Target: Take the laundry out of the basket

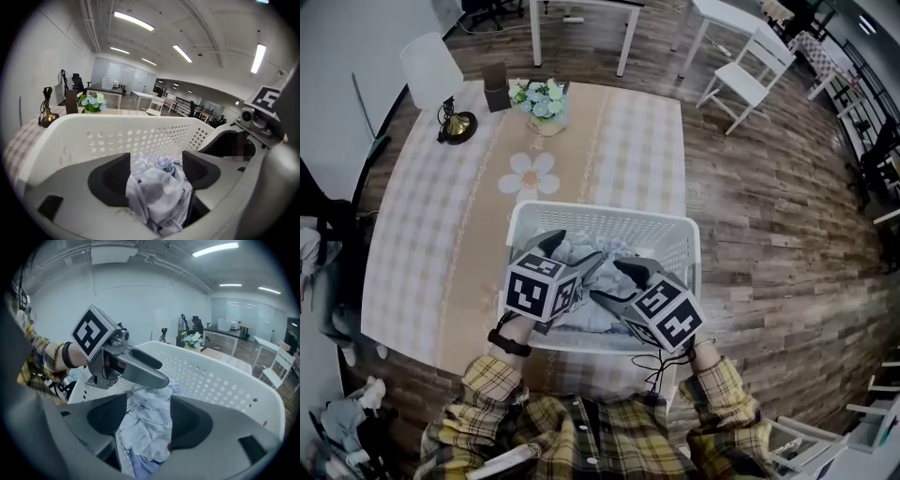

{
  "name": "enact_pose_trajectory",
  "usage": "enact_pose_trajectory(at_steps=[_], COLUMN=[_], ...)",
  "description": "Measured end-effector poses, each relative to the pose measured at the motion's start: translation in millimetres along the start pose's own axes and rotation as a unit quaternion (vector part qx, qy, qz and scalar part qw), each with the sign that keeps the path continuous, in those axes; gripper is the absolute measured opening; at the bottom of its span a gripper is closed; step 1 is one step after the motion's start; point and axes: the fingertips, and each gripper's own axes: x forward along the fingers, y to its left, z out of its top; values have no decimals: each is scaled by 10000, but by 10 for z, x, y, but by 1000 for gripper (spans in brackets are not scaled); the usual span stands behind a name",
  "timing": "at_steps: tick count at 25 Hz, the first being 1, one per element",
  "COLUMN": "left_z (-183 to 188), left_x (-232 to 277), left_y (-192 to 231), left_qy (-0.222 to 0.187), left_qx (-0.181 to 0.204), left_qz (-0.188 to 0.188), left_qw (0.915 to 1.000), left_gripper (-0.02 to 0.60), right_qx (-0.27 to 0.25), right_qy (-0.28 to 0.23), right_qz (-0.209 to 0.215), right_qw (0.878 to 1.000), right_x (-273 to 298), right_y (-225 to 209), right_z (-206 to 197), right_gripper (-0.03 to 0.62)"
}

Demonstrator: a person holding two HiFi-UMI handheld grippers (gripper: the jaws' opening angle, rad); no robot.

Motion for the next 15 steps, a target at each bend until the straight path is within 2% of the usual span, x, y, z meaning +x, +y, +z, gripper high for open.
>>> enact_pose_trajectory(at_steps=[2, 8, 15], left_z=[-71, -276, -664], left_x=[36, 186, 370], left_y=[51, 156, 245], left_qy=[105, 477, 1133], left_qx=[-55, -236, -462], left_qz=[74, 180, 300], left_qw=[9999, 9984, 9920], left_gripper=[382, 434, 462], right_qx=[-137, -390, -779], right_qy=[212, 669, 1315], right_qz=[53, 172, 178], right_qw=[9997, 9968, 9881], right_x=[80, 320, 608], right_y=[38, 85, 64], right_z=[-77, -235, -520], right_gripper=[345, 402, 417])
